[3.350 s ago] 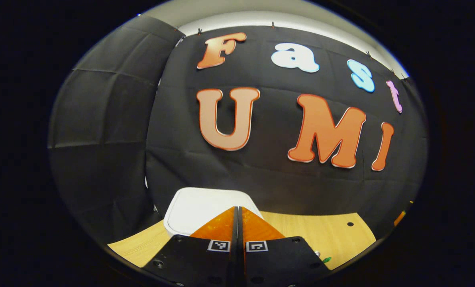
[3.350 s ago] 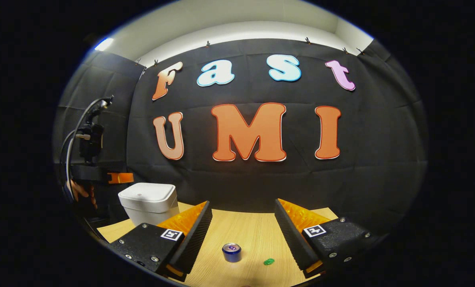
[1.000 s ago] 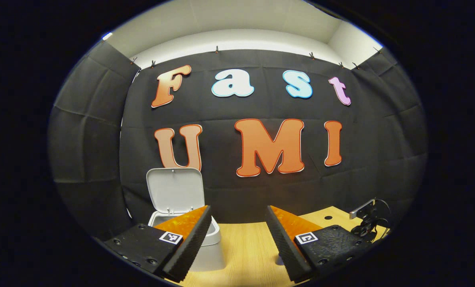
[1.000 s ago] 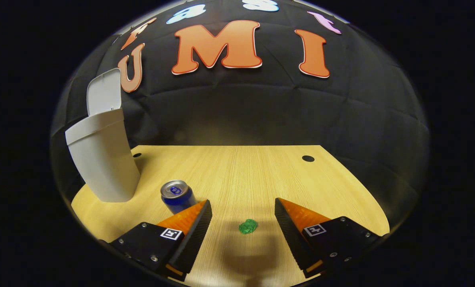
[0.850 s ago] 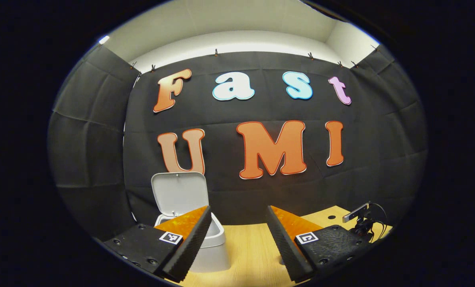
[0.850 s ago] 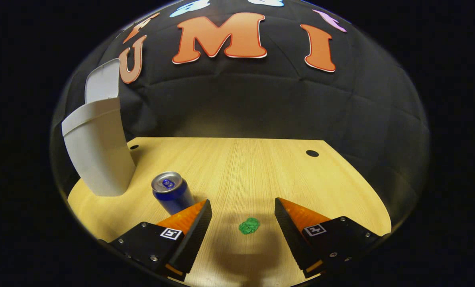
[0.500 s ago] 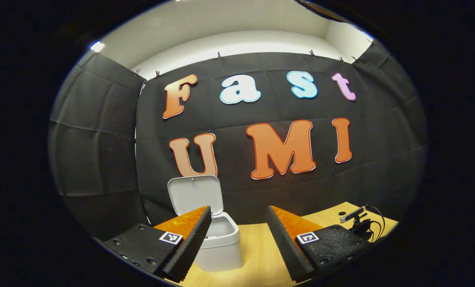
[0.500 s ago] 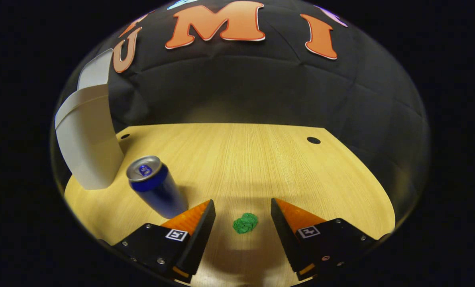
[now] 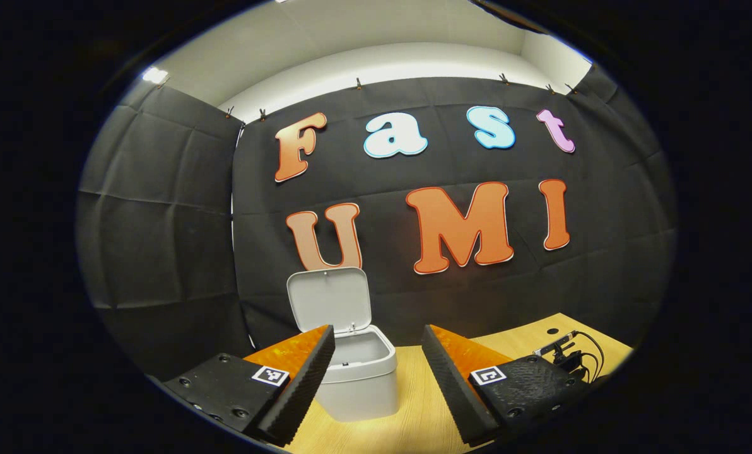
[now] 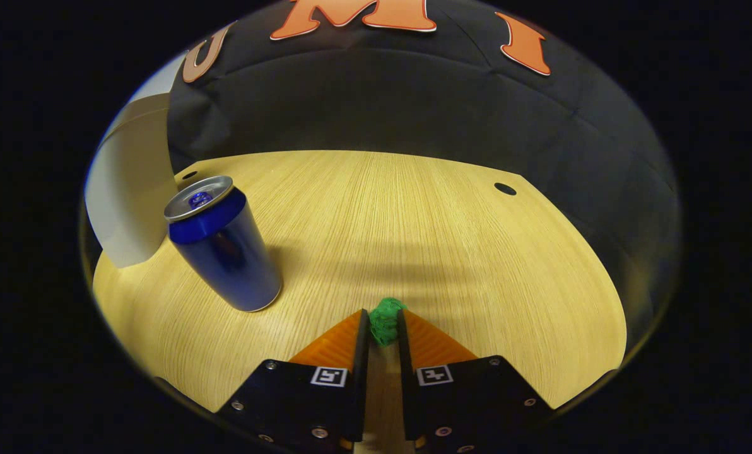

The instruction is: Press the lid of the desktop garbage bin to open it, pick up the crumpled paper on the desktop and throw it into the bin, then pick up the pop can on the desktop and drop it into the bin, and finally close the garbage bin lid.

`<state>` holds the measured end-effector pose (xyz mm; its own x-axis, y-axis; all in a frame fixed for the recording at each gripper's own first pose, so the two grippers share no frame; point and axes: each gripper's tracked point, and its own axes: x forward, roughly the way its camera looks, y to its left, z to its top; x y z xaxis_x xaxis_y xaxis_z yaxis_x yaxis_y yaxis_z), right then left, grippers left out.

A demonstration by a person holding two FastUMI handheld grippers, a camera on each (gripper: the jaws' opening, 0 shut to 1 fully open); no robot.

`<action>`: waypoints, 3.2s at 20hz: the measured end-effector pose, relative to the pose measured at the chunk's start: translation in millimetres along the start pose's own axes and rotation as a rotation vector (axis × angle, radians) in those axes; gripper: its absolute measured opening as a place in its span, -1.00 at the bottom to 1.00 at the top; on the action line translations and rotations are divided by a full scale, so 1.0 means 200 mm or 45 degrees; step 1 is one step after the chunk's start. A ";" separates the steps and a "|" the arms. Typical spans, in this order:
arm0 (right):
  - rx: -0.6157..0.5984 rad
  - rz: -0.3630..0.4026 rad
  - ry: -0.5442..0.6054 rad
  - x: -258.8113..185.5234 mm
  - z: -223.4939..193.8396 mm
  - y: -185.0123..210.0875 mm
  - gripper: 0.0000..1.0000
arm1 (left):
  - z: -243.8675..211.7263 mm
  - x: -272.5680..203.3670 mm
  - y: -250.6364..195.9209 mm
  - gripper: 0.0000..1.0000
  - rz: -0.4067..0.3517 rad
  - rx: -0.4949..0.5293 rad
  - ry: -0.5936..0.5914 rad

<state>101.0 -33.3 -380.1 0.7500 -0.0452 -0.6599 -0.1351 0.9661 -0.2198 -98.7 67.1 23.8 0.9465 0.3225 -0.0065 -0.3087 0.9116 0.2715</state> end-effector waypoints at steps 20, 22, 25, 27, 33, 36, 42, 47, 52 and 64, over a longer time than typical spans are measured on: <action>0.075 0.082 -0.396 -0.48 0.66 0.09 -0.85 | -0.08 -0.04 0.08 0.86 -0.009 -0.112 0.013; 0.055 0.100 -0.466 -0.57 0.77 0.12 -0.86 | -0.08 -0.04 0.11 0.86 0.001 -0.126 0.006; 0.028 0.145 -0.567 -0.70 0.95 0.18 -0.86 | -0.09 -0.04 0.17 0.78 0.017 -0.153 0.000; 0.027 0.184 -0.633 -0.79 1.07 0.26 -0.86 | -0.11 -0.03 0.21 0.78 0.034 -0.176 0.001; -0.042 0.333 -0.772 -0.99 1.33 0.56 -0.87 | -0.13 -0.03 0.37 0.78 0.109 -0.199 -0.015; -0.074 0.410 -0.809 -1.07 1.41 0.70 -0.87 | -0.13 -0.07 0.46 0.78 0.153 -0.190 -0.036; -0.137 0.569 -0.854 -1.16 1.55 1.08 -0.87 | -0.18 -0.13 0.64 0.78 0.249 -0.219 -0.030; -0.187 0.678 -0.868 -1.18 1.61 1.37 -0.87 | -0.19 -0.18 0.77 0.77 0.317 -0.212 -0.043; -0.182 0.730 -0.835 -1.13 1.65 1.57 -0.87 | -0.21 -0.22 0.89 0.77 0.372 -0.203 -0.036; -0.197 0.759 -0.792 -0.99 1.64 1.83 -0.67 | -0.28 -0.24 1.02 0.77 0.424 -0.214 -0.004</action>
<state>115.8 411.9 -93.9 0.7373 0.6471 -0.1942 -0.6700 0.7372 -0.0875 -212.6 252.9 24.9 0.7919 0.6078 0.0586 -0.6105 0.7861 0.0967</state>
